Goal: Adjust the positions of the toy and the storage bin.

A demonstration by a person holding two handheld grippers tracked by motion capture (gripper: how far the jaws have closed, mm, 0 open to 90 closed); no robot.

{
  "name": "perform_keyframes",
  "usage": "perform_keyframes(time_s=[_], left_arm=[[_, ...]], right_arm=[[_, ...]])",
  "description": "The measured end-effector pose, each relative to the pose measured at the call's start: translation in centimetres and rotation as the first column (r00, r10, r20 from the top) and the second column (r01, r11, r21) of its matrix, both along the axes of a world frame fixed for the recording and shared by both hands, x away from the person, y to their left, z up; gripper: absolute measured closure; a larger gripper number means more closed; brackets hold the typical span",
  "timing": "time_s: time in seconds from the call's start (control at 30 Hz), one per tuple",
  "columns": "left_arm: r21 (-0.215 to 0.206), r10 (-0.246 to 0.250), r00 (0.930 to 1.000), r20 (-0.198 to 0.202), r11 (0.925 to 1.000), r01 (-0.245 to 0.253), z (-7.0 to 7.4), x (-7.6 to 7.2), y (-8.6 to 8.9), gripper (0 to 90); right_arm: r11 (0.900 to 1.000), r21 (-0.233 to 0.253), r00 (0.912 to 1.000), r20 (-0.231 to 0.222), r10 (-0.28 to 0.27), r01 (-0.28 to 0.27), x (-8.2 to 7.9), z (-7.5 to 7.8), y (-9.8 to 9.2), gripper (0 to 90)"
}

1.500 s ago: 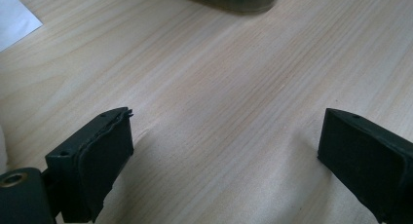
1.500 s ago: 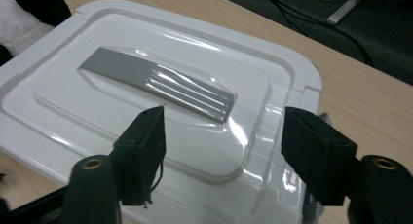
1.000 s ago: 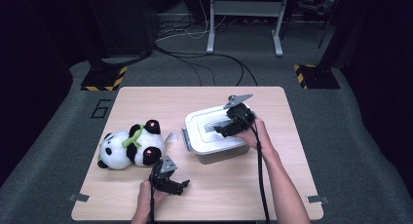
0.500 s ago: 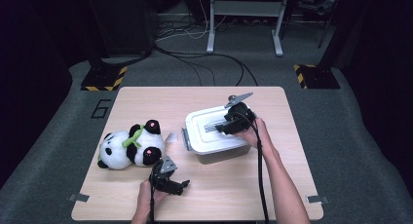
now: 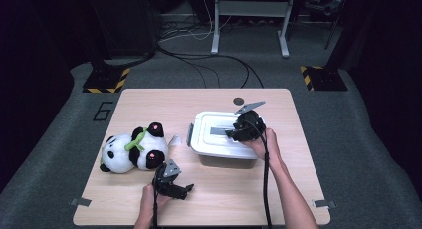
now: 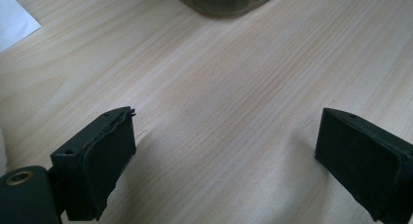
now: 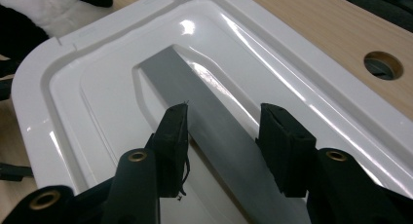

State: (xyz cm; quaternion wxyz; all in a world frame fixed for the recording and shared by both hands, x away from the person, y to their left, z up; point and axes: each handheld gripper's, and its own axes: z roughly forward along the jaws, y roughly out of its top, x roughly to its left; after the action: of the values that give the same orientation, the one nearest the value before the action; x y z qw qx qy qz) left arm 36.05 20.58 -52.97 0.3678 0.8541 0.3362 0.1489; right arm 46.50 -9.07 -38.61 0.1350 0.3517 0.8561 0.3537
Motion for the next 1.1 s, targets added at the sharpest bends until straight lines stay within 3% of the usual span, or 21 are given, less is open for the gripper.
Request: perform_keyframes(time_s=[0.17, 0.3, 0.4, 0.5, 0.57, 0.67, 0.77, 0.8, 0.97, 1.1], left_arm=[[0.000, 0.001, 1.0000, 0.001, 1.0000, -0.001, 0.0, 0.0, 0.0, 7.1], [0.000, 0.001, 1.0000, 0.001, 1.0000, -0.001, 0.0, 0.0, 0.0, 7.1], [0.000, 0.000, 1.0000, 0.001, 1.0000, 0.000, 0.0, 0.0, 0.0, 7.1], [0.000, 0.000, 1.0000, 0.000, 1.0000, 0.000, 0.0, 0.0, 0.0, 7.1], [0.000, 0.001, 1.0000, 0.000, 1.0000, -0.001, 0.0, 0.0, 0.0, 7.1], [0.000, 0.000, 1.0000, 0.000, 1.0000, 0.000, 0.0, 0.0, 0.0, 7.1], [0.000, 0.000, 1.0000, 0.000, 1.0000, 0.000, 0.0, 0.0, 0.0, 7.2], [0.000, 0.000, 1.0000, 0.001, 1.0000, 0.000, 0.0, 0.0, 0.0, 7.2], [-0.004, 0.002, 1.0000, 0.001, 1.0000, -0.002, 0.0, 0.0, 0.0, 7.3], [-0.005, 0.004, 1.0000, 0.001, 1.0000, -0.004, 0.0, 0.0, 0.0, 7.3]], right_arm=[[0.993, -0.024, 0.9929, 0.010, -0.119, 0.119, -1.1, 0.2, 0.1, 58.4], [0.992, -0.036, 0.9925, 0.009, -0.122, 0.123, -2.3, 0.3, 0.4, 61.3], [0.998, -0.050, 0.9990, 0.021, -0.039, 0.040, -2.0, 0.3, 0.5, 62.6], [0.996, -0.071, 0.9975, 0.031, 0.063, -0.061, -1.1, 0.4, 0.3, 58.0], [0.994, -0.040, 0.9950, -0.006, 0.100, -0.100, -0.1, 0.3, 0.1, 57.8], [0.990, -0.003, 0.9901, -0.015, 0.140, -0.140, 0.4, 0.1, 0.1, 65.7], [0.997, -0.013, 0.9973, -0.011, 0.073, -0.073, -0.1, 0.2, 0.8, 65.0], [1.000, -0.006, 0.9995, -0.018, 0.025, -0.025, -0.3, 0.2, 1.0, 64.5], [0.995, -0.016, 0.9948, -0.009, -0.102, 0.101, -1.5, 0.3, 2.6, 64.9], [0.992, -0.038, 0.9927, 0.022, -0.118, 0.119, -2.1, 0.2, 3.9, 66.2]])
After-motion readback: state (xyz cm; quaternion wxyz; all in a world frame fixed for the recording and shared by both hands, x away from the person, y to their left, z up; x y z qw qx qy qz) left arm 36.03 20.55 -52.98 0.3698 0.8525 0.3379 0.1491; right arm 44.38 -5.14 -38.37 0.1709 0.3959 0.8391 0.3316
